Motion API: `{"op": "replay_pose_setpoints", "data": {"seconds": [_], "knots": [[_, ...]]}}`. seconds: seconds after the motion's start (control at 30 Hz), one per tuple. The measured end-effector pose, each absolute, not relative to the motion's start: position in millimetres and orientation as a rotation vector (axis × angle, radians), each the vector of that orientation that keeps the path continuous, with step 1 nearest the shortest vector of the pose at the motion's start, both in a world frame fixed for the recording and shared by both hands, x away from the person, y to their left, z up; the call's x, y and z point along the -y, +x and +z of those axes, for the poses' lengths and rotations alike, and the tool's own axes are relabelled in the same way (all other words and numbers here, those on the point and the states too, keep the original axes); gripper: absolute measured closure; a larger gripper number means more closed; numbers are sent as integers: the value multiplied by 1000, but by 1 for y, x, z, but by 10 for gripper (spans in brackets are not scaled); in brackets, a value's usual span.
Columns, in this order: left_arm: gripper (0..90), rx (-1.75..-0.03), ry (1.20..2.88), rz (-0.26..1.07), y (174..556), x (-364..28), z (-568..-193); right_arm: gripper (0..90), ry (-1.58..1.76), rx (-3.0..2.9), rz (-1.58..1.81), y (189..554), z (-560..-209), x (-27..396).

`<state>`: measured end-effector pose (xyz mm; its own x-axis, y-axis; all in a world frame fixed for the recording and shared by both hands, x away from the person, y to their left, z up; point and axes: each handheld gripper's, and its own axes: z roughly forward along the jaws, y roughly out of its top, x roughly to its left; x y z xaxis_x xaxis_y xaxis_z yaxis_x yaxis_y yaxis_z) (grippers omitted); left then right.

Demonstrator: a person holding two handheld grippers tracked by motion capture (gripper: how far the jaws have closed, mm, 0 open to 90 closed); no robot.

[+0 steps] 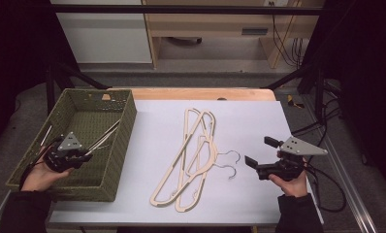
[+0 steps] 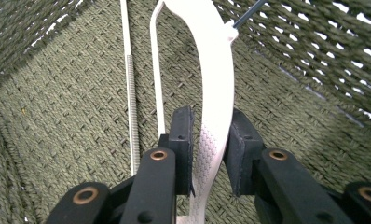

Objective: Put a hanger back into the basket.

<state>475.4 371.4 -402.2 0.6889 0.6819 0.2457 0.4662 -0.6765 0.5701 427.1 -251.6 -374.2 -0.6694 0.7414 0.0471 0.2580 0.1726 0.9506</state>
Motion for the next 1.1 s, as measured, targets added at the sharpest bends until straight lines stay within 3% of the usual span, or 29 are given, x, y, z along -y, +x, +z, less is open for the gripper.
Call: {"op": "replay_pose_setpoints", "data": {"seconds": [0.27, 0.5, 0.73, 0.93, 1.1], "knots": [[709, -856, 2513, 607, 476, -364, -408, 30, 935, -2022, 1515, 426, -373, 253], [654, -842, 2485, 621, 475, -365, -406, 30, 939, -2013, 1519, 425, -373, 253], [458, -854, 2361, 675, 469, -368, -380, 29, 936, -2008, 1521, 425, -372, 253], [294, -893, 2074, 719, 457, -360, -350, 29, 941, -2010, 1508, 427, -374, 252], [177, -876, 1942, 725, 445, -335, -334, 49, 939, -2029, 1507, 429, -376, 250]]}}
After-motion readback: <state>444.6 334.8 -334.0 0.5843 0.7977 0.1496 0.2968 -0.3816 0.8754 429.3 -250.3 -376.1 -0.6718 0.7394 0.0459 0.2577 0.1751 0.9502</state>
